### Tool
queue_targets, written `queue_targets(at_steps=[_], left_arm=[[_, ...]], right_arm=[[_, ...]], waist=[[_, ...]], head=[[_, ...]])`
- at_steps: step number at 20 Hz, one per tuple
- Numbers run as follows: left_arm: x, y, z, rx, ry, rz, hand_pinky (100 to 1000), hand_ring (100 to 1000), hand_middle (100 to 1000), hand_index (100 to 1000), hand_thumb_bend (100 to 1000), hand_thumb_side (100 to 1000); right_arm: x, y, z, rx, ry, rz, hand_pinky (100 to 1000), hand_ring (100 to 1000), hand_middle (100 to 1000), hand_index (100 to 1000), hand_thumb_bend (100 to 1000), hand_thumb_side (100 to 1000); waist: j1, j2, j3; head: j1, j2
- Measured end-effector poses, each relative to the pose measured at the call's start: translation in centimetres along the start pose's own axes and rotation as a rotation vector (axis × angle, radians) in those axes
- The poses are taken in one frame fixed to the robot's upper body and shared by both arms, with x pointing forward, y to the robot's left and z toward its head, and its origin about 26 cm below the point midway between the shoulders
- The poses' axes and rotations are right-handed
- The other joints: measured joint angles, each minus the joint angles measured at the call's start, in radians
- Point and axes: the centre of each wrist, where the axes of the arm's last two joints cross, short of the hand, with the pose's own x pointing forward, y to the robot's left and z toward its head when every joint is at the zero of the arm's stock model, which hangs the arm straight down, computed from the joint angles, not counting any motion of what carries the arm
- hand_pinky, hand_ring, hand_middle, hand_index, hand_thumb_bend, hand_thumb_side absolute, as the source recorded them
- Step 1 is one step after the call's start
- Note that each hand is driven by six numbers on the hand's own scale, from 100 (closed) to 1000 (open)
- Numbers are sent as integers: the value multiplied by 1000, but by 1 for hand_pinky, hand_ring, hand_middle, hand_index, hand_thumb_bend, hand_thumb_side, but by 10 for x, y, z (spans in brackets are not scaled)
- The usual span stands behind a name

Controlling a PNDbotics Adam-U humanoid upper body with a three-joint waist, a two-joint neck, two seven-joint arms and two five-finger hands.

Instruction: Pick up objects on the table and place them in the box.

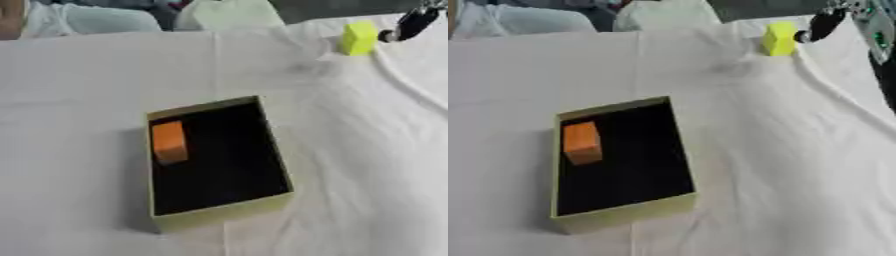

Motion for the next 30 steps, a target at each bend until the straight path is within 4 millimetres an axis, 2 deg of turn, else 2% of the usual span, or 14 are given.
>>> queue_targets(at_steps=[9, 17, 26, 30], left_arm=[[0, 0, 0, -1, 0, 0, 877, 589, 657, 784, 410, 788], [0, 0, 0, -4, -2, -5, 879, 585, 655, 783, 404, 780], [-1, 0, 3, -2, 5, -8, 882, 583, 656, 781, 401, 787], [-1, 0, 4, -5, 7, -14, 883, 583, 656, 781, 400, 787]], right_arm=[[4, 16, -17, 74, 54, 13, 834, 967, 949, 950, 434, 100], [-4, 29, -18, 130, 107, 40, 834, 966, 954, 953, 378, 100], [-7, 24, -17, 108, 152, 37, 832, 957, 945, 952, 346, 100], [-7, 19, -18, 98, 164, 28, 831, 959, 946, 948, 340, 100]], waist=[[4, 13, 17], [5, 31, 19], [11, 38, 16], [5, 43, 30]], head=[[-9, -5], [-12, -5], [-15, -5], [-16, -9]])
